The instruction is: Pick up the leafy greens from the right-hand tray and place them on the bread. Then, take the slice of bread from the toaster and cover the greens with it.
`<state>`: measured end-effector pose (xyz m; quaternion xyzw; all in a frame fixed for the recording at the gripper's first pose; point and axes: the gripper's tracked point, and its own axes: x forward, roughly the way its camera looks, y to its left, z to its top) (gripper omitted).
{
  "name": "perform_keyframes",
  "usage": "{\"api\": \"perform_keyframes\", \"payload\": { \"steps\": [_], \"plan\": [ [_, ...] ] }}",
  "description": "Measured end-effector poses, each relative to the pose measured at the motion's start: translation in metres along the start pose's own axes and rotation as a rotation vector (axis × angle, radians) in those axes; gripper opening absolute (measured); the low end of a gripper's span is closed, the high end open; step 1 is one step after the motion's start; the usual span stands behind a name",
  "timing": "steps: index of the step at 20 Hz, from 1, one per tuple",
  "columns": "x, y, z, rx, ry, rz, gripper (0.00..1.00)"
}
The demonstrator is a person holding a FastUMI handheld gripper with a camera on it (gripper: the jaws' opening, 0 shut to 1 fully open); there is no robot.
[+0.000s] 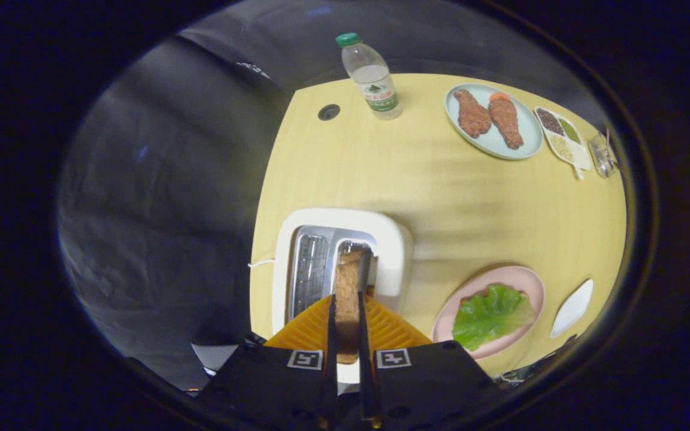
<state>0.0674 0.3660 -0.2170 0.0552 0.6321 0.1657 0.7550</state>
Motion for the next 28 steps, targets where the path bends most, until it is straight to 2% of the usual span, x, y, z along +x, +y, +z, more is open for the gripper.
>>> {"api": "perform_keyframes", "payload": {
  "steps": [4, 8, 12, 15, 18, 22, 28],
  "plan": [
    [-0.026, 0.001, -0.004, 0.063, 0.013, 0.082, 0.18],
    [-0.070, -0.002, 0.000, 0.120, -0.026, 0.203, 0.18],
    [-0.113, -0.033, 0.002, 0.170, -0.093, 0.289, 0.18],
    [-0.129, -0.073, -0.009, 0.200, -0.126, 0.315, 0.18],
    [-0.129, -0.112, -0.024, 0.224, -0.127, 0.333, 0.18],
    [-0.111, -0.153, -0.054, 0.132, -0.092, 0.329, 0.18],
    [-0.046, -0.180, -0.091, 0.012, 0.010, 0.338, 0.18]
  ]
}}
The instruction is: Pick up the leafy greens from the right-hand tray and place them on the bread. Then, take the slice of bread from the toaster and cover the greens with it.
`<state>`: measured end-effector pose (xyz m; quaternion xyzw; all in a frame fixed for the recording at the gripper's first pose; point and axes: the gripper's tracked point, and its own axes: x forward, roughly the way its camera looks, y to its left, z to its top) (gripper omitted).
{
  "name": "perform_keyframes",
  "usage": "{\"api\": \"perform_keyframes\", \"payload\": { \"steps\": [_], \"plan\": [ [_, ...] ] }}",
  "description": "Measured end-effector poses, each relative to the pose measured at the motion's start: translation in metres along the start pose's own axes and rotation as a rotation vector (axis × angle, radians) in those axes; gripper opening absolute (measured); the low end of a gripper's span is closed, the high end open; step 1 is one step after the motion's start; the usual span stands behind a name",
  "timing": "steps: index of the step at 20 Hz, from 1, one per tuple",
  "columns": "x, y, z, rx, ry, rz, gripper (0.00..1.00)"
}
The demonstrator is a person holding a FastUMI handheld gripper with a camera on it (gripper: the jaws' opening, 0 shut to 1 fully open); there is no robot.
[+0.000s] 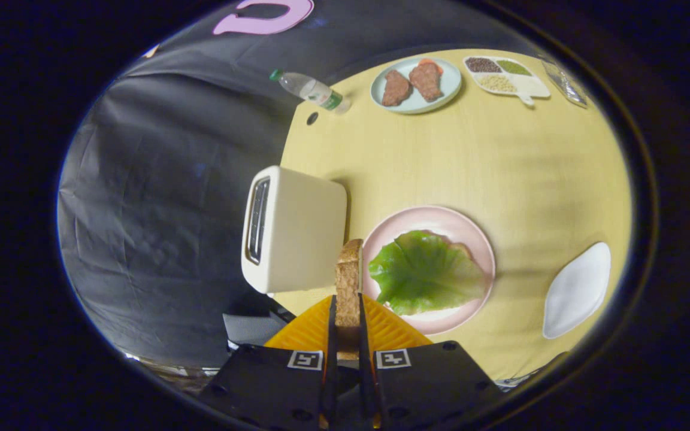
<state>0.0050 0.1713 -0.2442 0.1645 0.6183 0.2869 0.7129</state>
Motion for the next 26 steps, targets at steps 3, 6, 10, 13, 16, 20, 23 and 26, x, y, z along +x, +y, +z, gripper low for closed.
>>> {"api": "perform_keyframes", "payload": {
  "steps": [3, 6, 10, 13, 16, 20, 23, 26],
  "plan": [
    [0.022, -0.030, -0.004, -0.030, 0.025, -0.075, 0.18],
    [0.035, -0.047, -0.003, -0.063, 0.012, -0.136, 0.18],
    [0.041, -0.080, -0.002, -0.143, 0.002, -0.261, 0.18],
    [0.044, -0.088, 0.001, -0.187, -0.029, -0.302, 0.18],
    [0.045, -0.110, 0.004, -0.297, -0.062, -0.415, 0.40],
    [0.040, -0.122, 0.009, -0.375, -0.118, -0.518, 0.64],
    [0.032, -0.125, 0.015, -0.452, -0.189, -0.588, 0.81],
    [0.019, -0.119, 0.021, -0.524, -0.294, -0.647, 0.99]
  ]
}}
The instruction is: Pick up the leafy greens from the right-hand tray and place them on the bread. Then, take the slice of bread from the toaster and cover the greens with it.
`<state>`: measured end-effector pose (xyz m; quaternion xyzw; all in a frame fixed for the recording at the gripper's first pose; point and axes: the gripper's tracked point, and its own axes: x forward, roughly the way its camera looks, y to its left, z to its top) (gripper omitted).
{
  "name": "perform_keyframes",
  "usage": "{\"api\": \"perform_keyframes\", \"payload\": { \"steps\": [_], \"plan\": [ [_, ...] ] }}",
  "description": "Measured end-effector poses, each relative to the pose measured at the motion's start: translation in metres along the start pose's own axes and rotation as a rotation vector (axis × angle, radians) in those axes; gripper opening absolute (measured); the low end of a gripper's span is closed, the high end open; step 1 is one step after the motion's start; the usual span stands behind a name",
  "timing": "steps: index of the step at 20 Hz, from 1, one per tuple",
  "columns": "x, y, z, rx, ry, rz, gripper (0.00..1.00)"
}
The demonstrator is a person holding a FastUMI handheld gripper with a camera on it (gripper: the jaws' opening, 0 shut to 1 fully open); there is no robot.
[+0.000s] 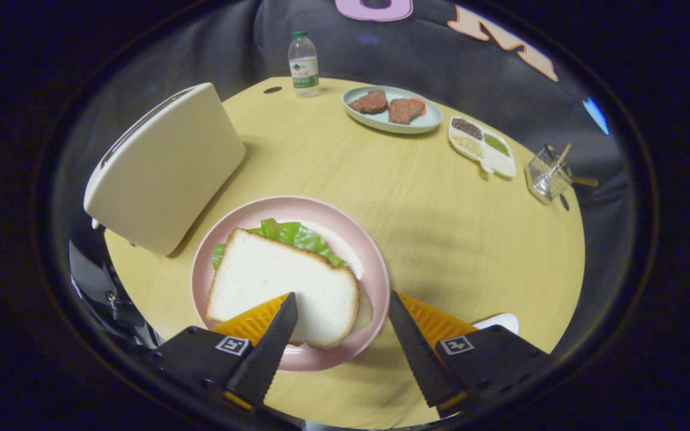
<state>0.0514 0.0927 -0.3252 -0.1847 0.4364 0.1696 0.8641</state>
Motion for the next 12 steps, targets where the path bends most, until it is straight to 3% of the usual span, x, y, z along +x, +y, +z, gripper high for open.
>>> {"api": "perform_keyframes", "payload": {
  "steps": [5, 12],
  "plan": [
    [-0.035, -0.025, 0.022, 0.036, -0.192, -0.137, 1.00],
    [-0.142, -0.084, 0.067, 0.250, -0.563, -0.352, 0.99]
  ]
}}
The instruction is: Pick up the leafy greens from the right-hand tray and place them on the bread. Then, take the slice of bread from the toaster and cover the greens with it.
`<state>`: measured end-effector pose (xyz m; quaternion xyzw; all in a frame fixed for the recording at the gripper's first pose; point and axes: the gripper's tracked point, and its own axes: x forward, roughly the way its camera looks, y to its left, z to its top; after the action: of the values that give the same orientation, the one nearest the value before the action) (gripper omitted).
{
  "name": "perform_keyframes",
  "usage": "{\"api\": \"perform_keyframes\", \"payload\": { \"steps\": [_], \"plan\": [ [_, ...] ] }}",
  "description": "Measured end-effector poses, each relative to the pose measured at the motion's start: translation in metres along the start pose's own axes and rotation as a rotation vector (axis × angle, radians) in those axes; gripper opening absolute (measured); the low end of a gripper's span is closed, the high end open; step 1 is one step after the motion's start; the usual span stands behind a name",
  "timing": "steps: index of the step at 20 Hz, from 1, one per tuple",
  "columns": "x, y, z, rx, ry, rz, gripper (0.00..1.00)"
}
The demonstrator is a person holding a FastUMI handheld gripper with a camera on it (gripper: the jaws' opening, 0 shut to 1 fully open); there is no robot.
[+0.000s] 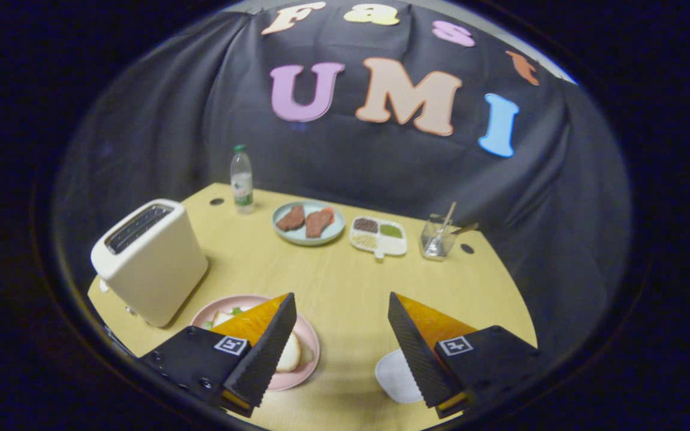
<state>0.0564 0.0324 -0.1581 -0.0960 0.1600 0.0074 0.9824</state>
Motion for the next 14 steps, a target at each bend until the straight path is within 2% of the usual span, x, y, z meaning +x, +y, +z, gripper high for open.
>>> {"api": "perform_keyframes", "payload": {
  "steps": [6, 11, 14],
  "plan": [
    [-0.052, -0.060, 0.096, 0.159, -0.321, -0.165, 0.99],
    [-0.102, -0.078, 0.145, 0.202, -0.525, -0.182, 0.99],
    [-0.123, -0.081, 0.151, 0.203, -0.565, -0.180, 0.99]
  ]
}}
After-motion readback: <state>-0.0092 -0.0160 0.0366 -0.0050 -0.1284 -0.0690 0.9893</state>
